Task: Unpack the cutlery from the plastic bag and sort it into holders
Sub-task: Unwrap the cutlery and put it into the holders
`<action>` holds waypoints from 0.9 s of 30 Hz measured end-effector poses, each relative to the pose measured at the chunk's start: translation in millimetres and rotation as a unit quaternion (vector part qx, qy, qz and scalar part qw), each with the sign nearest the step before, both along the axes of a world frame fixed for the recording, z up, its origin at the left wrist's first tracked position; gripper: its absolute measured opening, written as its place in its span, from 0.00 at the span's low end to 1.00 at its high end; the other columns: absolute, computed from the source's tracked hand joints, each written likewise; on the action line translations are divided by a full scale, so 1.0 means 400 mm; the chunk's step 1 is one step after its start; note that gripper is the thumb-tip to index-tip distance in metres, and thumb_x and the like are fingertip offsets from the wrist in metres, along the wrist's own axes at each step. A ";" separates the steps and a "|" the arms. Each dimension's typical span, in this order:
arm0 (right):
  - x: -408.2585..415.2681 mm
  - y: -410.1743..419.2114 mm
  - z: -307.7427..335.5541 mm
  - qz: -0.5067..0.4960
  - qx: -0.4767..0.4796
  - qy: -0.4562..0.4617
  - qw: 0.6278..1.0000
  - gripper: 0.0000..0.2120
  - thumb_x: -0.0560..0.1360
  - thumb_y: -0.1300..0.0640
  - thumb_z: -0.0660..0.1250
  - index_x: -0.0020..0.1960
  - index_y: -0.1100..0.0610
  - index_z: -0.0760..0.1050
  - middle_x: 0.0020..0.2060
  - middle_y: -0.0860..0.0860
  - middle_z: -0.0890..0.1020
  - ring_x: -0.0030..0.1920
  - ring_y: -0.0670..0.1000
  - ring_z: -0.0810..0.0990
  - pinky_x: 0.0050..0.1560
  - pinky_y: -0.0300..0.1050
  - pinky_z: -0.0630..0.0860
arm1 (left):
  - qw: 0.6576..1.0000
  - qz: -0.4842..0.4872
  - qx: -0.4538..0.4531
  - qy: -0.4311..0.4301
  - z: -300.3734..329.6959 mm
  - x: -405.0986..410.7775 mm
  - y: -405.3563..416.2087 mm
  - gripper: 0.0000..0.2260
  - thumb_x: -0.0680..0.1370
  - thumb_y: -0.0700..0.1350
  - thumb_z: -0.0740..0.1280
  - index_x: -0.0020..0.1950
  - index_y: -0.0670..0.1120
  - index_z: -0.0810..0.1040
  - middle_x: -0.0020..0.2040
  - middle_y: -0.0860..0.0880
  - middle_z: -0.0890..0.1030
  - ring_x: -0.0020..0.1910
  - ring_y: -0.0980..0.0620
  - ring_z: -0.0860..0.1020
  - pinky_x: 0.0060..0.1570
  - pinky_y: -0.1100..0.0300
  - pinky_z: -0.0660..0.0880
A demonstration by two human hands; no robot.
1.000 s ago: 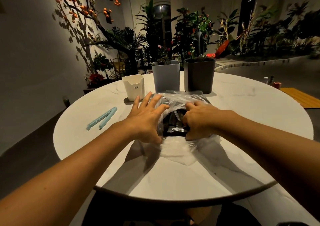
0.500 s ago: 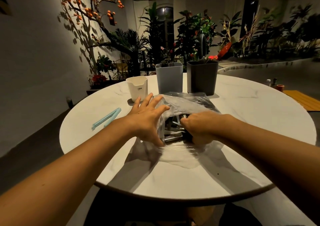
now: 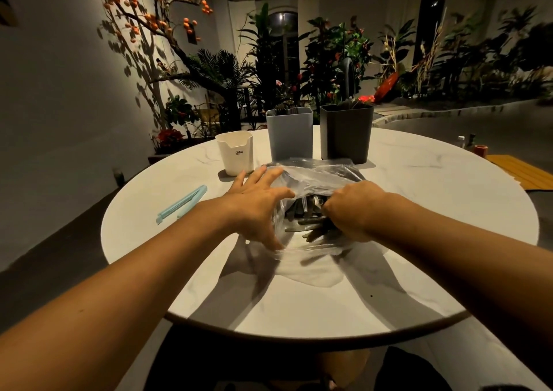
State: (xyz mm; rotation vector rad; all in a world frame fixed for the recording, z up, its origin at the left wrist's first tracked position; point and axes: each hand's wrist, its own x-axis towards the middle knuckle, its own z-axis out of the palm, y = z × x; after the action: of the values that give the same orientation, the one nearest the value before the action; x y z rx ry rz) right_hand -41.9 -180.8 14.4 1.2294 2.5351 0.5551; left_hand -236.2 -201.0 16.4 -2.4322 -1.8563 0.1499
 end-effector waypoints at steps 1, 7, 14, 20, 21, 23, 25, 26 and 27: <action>0.003 0.003 -0.001 -0.001 0.000 0.012 1.000 0.15 0.80 0.53 0.65 0.66 0.52 0.75 0.48 0.51 0.78 0.47 0.50 0.75 0.53 0.46 0.77 | 1.000 -0.008 0.003 -0.008 -0.004 0.001 0.002 0.45 0.67 0.63 0.78 0.79 0.61 0.58 0.82 0.52 0.39 0.80 0.45 0.36 0.77 0.38 0.37; 0.012 0.022 -0.016 0.004 -0.022 0.064 0.998 0.15 0.82 0.48 0.62 0.65 0.51 0.75 0.47 0.50 0.78 0.46 0.49 0.76 0.46 0.42 0.74 | 0.999 -0.020 0.004 -0.026 -0.007 0.020 -0.001 0.44 0.68 0.62 0.77 0.78 0.61 0.60 0.82 0.52 0.41 0.80 0.44 0.39 0.77 0.38 0.39; 0.008 0.022 -0.008 0.055 -0.077 0.183 0.978 0.12 0.83 0.49 0.59 0.64 0.50 0.72 0.46 0.50 0.78 0.45 0.50 0.77 0.48 0.43 0.76 | 0.981 -0.040 0.049 -0.182 0.040 0.031 -0.021 0.26 0.68 0.60 0.77 0.64 0.56 0.78 0.78 0.52 0.63 0.80 0.47 0.50 0.77 0.41 0.46; -0.001 0.005 0.076 0.047 -0.170 0.405 0.897 0.08 0.84 0.50 0.56 0.49 0.48 0.72 0.41 0.49 0.78 0.42 0.51 0.77 0.46 0.48 0.77 | 0.881 -0.054 0.243 -0.402 0.075 0.008 -0.008 0.20 0.72 0.51 0.77 0.61 0.50 0.78 0.64 0.50 0.75 0.66 0.51 0.70 0.66 0.53 0.69; 0.000 0.003 0.088 0.046 -0.191 0.440 0.876 0.10 0.84 0.51 0.56 0.46 0.49 0.71 0.40 0.49 0.77 0.42 0.50 0.77 0.46 0.48 0.76 | 0.866 -0.039 0.234 -0.440 0.078 0.013 -0.007 0.17 0.75 0.50 0.74 0.62 0.50 0.76 0.64 0.51 0.75 0.64 0.53 0.71 0.63 0.55 0.70; 0.005 0.006 0.109 0.038 -0.226 0.503 0.834 0.13 0.84 0.51 0.55 0.44 0.52 0.72 0.39 0.51 0.78 0.40 0.49 0.76 0.43 0.44 0.75 | 0.819 -0.012 0.184 -0.544 0.082 0.022 0.000 0.17 0.77 0.53 0.66 0.64 0.49 0.74 0.63 0.52 0.75 0.62 0.55 0.73 0.57 0.58 0.71; 0.010 0.016 0.126 0.023 -0.257 0.573 0.778 0.15 0.84 0.51 0.55 0.45 0.56 0.73 0.38 0.52 0.79 0.39 0.49 0.75 0.39 0.39 0.72 | 0.775 -0.001 0.162 -0.611 0.080 0.027 0.018 0.20 0.78 0.54 0.60 0.67 0.48 0.73 0.64 0.50 0.76 0.62 0.55 0.74 0.59 0.61 0.70; 0.011 0.021 0.131 0.011 -0.280 0.614 0.738 0.15 0.84 0.50 0.56 0.45 0.56 0.74 0.37 0.52 0.80 0.39 0.49 0.75 0.37 0.40 0.70 | 0.770 0.004 0.154 -0.619 0.076 0.029 0.028 0.20 0.81 0.54 0.58 0.69 0.46 0.72 0.66 0.49 0.75 0.64 0.54 0.74 0.62 0.62 0.69; 0.013 0.030 0.136 -0.002 -0.300 0.649 0.699 0.15 0.84 0.49 0.56 0.46 0.56 0.74 0.36 0.51 0.80 0.38 0.49 0.74 0.36 0.41 0.68 | 0.780 0.006 0.145 -0.609 0.073 0.032 0.038 0.19 0.85 0.52 0.55 0.71 0.45 0.71 0.67 0.49 0.75 0.66 0.53 0.73 0.62 0.63 0.68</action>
State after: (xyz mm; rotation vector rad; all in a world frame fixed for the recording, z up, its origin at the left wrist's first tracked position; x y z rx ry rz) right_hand -36.8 -169.0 68.9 1.5668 3.0993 -1.6577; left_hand -223.4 -185.8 45.6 -2.3576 -1.8712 -1.9609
